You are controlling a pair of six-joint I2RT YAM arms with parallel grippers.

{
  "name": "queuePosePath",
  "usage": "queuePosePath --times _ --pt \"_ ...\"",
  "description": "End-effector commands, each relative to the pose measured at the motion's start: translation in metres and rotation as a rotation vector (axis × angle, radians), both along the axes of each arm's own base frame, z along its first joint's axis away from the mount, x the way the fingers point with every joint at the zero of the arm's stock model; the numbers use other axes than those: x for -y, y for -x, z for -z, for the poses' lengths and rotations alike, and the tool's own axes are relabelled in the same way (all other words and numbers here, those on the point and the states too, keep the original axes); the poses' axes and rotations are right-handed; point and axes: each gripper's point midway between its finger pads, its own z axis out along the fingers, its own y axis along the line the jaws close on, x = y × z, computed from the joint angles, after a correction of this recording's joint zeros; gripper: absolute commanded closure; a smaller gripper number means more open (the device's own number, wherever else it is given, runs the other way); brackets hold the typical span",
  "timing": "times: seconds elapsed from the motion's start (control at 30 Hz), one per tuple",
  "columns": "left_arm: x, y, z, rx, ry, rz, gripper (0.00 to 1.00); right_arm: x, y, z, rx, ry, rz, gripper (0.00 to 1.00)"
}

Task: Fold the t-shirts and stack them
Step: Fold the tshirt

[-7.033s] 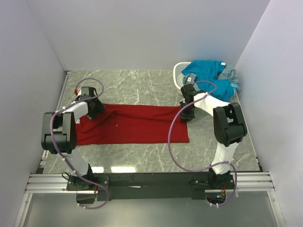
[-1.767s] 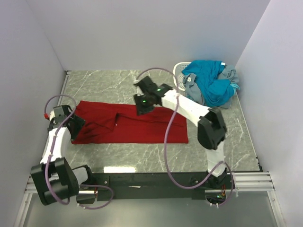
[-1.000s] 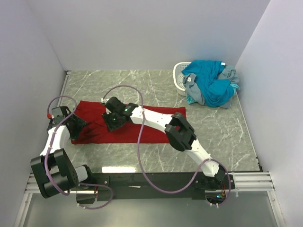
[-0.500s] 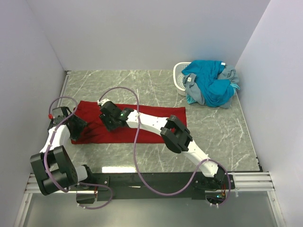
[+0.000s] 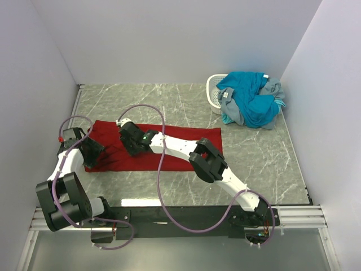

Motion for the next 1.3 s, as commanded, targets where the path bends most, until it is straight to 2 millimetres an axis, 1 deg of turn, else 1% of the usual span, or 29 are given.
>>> queuePosePath --times 0.0,0.03,0.1,0.13,0.17,0.2,0.23,0.3,0.37,0.4,0.43,0.47,0.5,0.53,0.57,0.6,0.63,0.67,0.73,0.77,0.8,0.83,0.9,1.03,1.1,1.17,1.23,1.27 --pt "0.002 -0.004 -0.002 0.027 0.002 0.018 0.33 -0.008 -0.012 -0.018 0.051 -0.038 0.022 0.65" --pt "0.003 -0.005 -0.003 0.030 0.001 0.019 0.33 -0.006 -0.012 -0.019 0.053 -0.035 0.028 0.68" --pt "0.002 -0.004 -0.003 0.030 -0.005 0.016 0.33 -0.005 -0.013 -0.031 0.065 -0.056 0.039 0.73" --pt "0.002 -0.004 -0.004 0.033 -0.006 0.018 0.33 0.000 -0.012 -0.028 0.061 -0.048 0.039 0.75" --pt "0.001 -0.005 -0.004 0.033 -0.008 0.017 0.33 0.000 -0.010 -0.036 0.062 -0.061 0.036 0.80" --pt "0.002 -0.004 -0.004 0.034 -0.008 0.017 0.33 0.001 -0.008 -0.036 0.053 -0.068 0.036 0.83" --pt "0.001 -0.005 -0.005 0.038 -0.009 0.016 0.33 0.000 -0.003 -0.034 0.035 -0.073 0.023 0.89" --pt "0.002 -0.005 -0.006 0.039 -0.011 0.018 0.33 0.000 0.001 -0.039 0.022 -0.087 0.018 0.95" --pt "0.000 -0.005 -0.007 0.042 -0.016 0.014 0.33 0.003 0.004 -0.037 0.005 -0.089 0.019 1.00" --pt "0.000 -0.005 -0.008 0.043 -0.021 0.015 0.33 0.003 0.005 -0.044 0.010 -0.098 0.019 1.00" --pt "-0.001 -0.005 -0.010 0.047 -0.024 0.012 0.33 0.006 0.005 -0.044 0.011 -0.096 0.025 1.00" --pt "-0.001 -0.005 -0.010 0.050 -0.026 0.015 0.33 0.008 0.005 -0.052 0.019 -0.104 0.026 1.00" --pt "-0.001 -0.005 -0.011 0.051 -0.030 0.011 0.33 0.008 0.007 -0.055 0.021 -0.108 0.024 1.00" --pt "-0.001 -0.005 -0.011 0.053 -0.031 0.013 0.33 0.012 0.008 -0.052 0.019 -0.101 0.025 1.00" --pt "-0.002 -0.005 -0.011 0.051 -0.035 0.012 0.33 0.013 0.009 -0.060 0.023 -0.114 0.024 1.00" --pt "-0.002 -0.006 -0.012 0.053 -0.036 0.012 0.33 0.014 0.011 -0.061 0.020 -0.118 0.024 1.00" --pt "-0.002 -0.005 -0.011 0.051 -0.036 0.011 0.33 0.017 0.013 -0.058 0.015 -0.112 0.025 1.00" --pt "-0.002 -0.005 -0.012 0.052 -0.037 0.010 0.33 0.018 0.013 -0.065 0.019 -0.123 0.028 1.00" --pt "-0.002 -0.005 -0.012 0.055 -0.038 0.010 0.33 0.022 0.014 -0.063 0.018 -0.116 0.030 1.00" --pt "-0.002 -0.006 -0.013 0.058 -0.038 0.011 0.33 0.023 0.015 -0.068 0.023 -0.120 0.028 1.00" --pt "-0.001 -0.006 -0.012 0.059 -0.037 0.013 0.33 0.025 0.015 -0.068 0.026 -0.118 0.029 1.00" --pt "-0.001 -0.006 -0.012 0.059 -0.036 0.014 0.33 0.028 0.016 -0.066 0.022 -0.112 0.029 1.00" --pt "0.000 -0.006 -0.010 0.055 -0.033 0.015 0.33 0.029 0.020 -0.069 0.021 -0.114 0.024 1.00" --pt "0.000 -0.006 -0.011 0.056 -0.035 0.017 0.34 0.035 0.024 -0.060 0.000 -0.092 0.018 0.99" --pt "0.000 -0.007 -0.014 0.070 -0.040 0.017 0.35 0.036 0.024 -0.056 -0.007 -0.082 0.019 0.98" --pt "0.002 -0.008 -0.016 0.082 -0.041 0.029 0.35 0.039 0.025 -0.051 -0.012 -0.062 0.024 0.96" --pt "0.007 -0.010 -0.018 0.090 -0.041 0.049 0.36 0.042 0.025 -0.050 -0.009 -0.050 0.031 0.93" --pt "0.009 -0.010 -0.018 0.088 -0.044 0.057 0.37 0.043 0.024 -0.053 -0.004 -0.050 0.037 0.92"
